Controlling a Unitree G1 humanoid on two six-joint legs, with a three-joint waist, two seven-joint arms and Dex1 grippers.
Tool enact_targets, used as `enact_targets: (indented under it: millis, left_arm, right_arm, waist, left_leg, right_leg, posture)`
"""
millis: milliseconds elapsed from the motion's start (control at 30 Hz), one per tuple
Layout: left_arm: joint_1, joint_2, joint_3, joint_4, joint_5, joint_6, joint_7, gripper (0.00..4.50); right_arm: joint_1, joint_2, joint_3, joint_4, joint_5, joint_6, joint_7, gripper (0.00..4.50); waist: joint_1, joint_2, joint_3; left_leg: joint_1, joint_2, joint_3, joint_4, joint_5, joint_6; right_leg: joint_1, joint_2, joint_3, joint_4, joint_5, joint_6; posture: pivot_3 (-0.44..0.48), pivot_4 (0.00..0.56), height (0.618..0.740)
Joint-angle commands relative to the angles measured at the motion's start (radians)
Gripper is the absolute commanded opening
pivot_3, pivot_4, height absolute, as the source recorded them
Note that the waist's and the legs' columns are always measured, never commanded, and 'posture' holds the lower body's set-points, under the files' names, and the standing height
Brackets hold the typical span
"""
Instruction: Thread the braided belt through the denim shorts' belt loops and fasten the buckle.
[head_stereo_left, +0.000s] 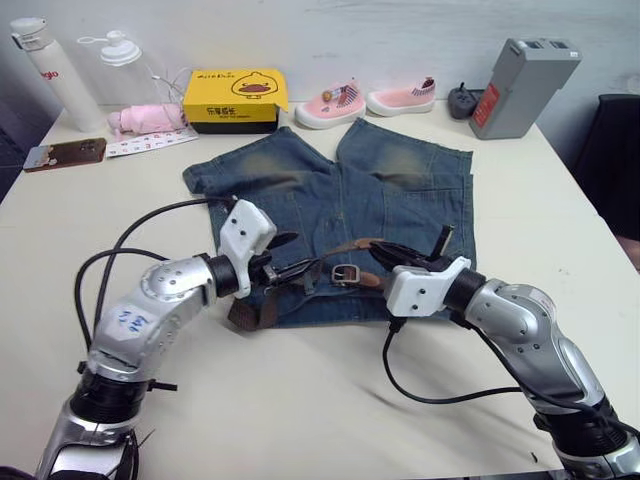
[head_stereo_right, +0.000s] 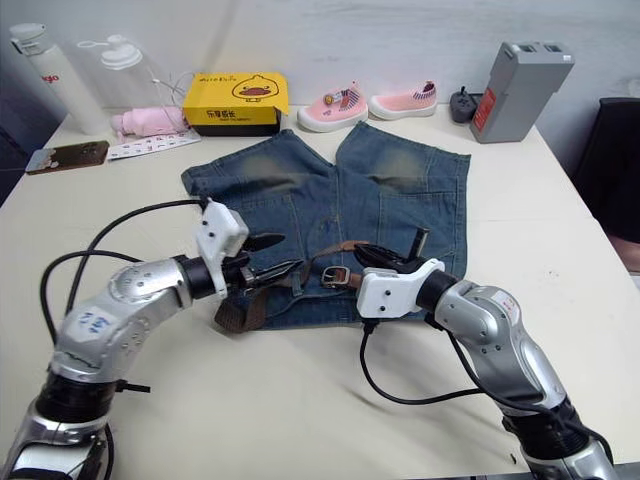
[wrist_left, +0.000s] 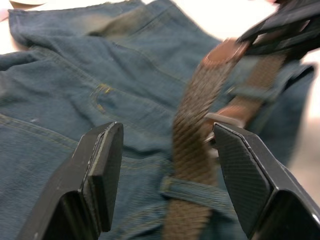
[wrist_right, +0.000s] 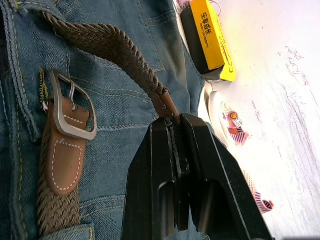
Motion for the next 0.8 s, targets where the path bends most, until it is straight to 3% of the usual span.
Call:
enact_targets:
  millis: [33,233,333,500,533,733,800]
  left_arm:
    - [0.005,-0.029,-0.051,0.011,0.086,-0.095,-0.023,3.17]
    - [-0.005,-0.089,-0.054,0.066,0.106,-0.112,-0.029,3.17]
    - [-0.008,-0.107,-0.050,0.090,0.121,-0.127,-0.028,2.40]
    - [-0.005,-0.120,-0.044,0.100,0.133,-0.136,-0.044,0.66]
    - [-0.006,-0.125,-0.042,0.101,0.134,-0.137,-0.044,0.12]
    - [0.000,-0.168,-0.011,0.098,0.128,-0.117,-0.026,0.05]
    - [-0.008,-0.193,0.017,0.083,0.099,-0.088,-0.016,0.00]
  right_arm:
    - [-0.004,0.004,-0.002,-0.053,0.013,-0.016,0.001,0.00]
    - [-0.007,0.007,-0.002,-0.057,0.015,-0.012,0.003,0.00]
    - [-0.011,0.011,-0.001,-0.059,0.015,-0.009,0.003,0.00]
    - [-0.012,0.016,-0.003,-0.062,0.014,-0.005,0.002,0.00]
    - [-0.013,0.017,-0.003,-0.063,0.014,-0.005,0.001,0.00]
    - [-0.007,0.032,-0.009,-0.072,0.027,0.016,-0.001,0.00]
    - [-0.003,0.054,-0.021,-0.079,0.056,0.060,0.001,0.84]
  waist:
    - [0.000,0.000,0.000]
    - [-0.001,0.000,0.000]
    - [-0.001,0.000,0.000]
    - [0.000,0.000,0.000]
    - [-0.001,0.000,0.000]
    - [0.001,0.000,0.000]
    - [0.001,0.000,0.000]
  left_leg:
    - [0.000,0.000,0.000,0.000,0.000,0.000]
    - [0.000,0.000,0.000,0.000,0.000,0.000]
    - [0.000,0.000,0.000,0.000,0.000,0.000]
    - [0.000,0.000,0.000,0.001,0.000,0.000]
    - [0.000,0.000,0.000,0.001,0.000,0.000]
    - [0.000,0.000,0.000,0.001,0.000,0.000]
    - [0.000,0.000,0.000,0.001,0.000,0.000]
  right_leg:
    - [0.000,0.000,0.000,0.000,0.000,0.000]
    - [0.000,0.000,0.000,0.000,0.000,0.000]
    - [0.000,0.000,0.000,0.001,0.000,0.000]
    - [0.000,0.000,0.000,0.001,0.000,0.000]
    - [0.000,0.000,0.000,0.001,0.000,0.000]
    - [0.000,0.000,0.000,0.002,0.000,0.000]
    - [0.000,0.000,0.000,0.002,0.000,0.000]
  posture:
    - [0.000,0.150,0.658]
    - [0.000,0.150,0.658]
    - [0.000,0.150,0.658]
    - [0.000,0.150,0.658]
    - [0.000,0.150,0.658]
    - [0.000,0.150,0.658]
    - [0.000,0.150,0.658]
